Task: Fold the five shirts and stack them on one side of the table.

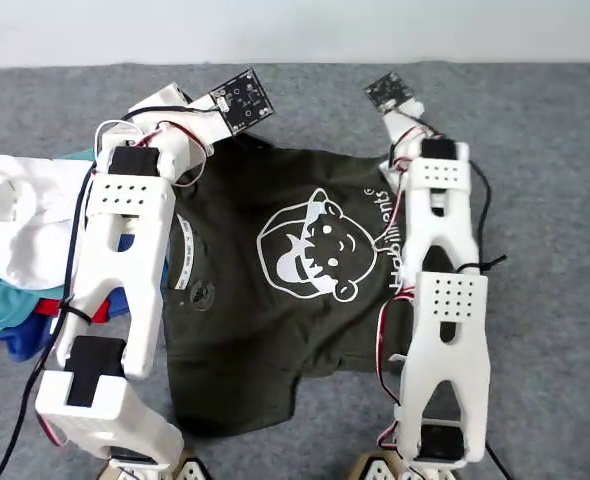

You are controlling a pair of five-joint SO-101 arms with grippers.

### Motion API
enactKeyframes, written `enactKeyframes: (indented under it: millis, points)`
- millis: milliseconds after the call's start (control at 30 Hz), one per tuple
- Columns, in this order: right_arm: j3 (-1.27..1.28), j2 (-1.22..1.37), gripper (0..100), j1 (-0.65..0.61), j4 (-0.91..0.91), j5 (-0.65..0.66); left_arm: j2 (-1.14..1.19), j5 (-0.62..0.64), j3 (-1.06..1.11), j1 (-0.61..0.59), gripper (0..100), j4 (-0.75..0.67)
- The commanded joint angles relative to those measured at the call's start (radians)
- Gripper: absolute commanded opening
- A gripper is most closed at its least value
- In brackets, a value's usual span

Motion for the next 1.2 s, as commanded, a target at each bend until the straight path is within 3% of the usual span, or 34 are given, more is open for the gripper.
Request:
enactKeyframes:
  millis: [0, 100, 267, 667, 1000, 1167]
  points:
    - [-0.052, 0.027, 23.7, -0.016, -0.048, -0.012, -0.018, -0.006, -0.059, 0.003, 1, 0.003]
    - [-0.052, 0.058, 22.1, -0.016, -0.044, 0.002, -0.018, -0.006, -0.059, -0.002, 1, 0.003]
    - [-0.054, 0.061, 0.7, -0.018, -0.041, 0.123, -0.018, -0.006, -0.059, -0.002, 1, 0.003]
    - [-0.371, 0.002, 0.9, 0.007, 0.094, 0.144, -0.068, -0.006, -0.082, -0.003, 1, -0.005]
    - [-0.462, 0.001, 0.9, 0.044, 0.058, 0.137, -0.129, -0.006, -0.082, -0.026, 1, -0.006]
    - [-0.462, 0.001, 0.9, 0.096, -0.016, 0.143, -0.129, -0.006, -0.082, -0.08, 1, -0.081]
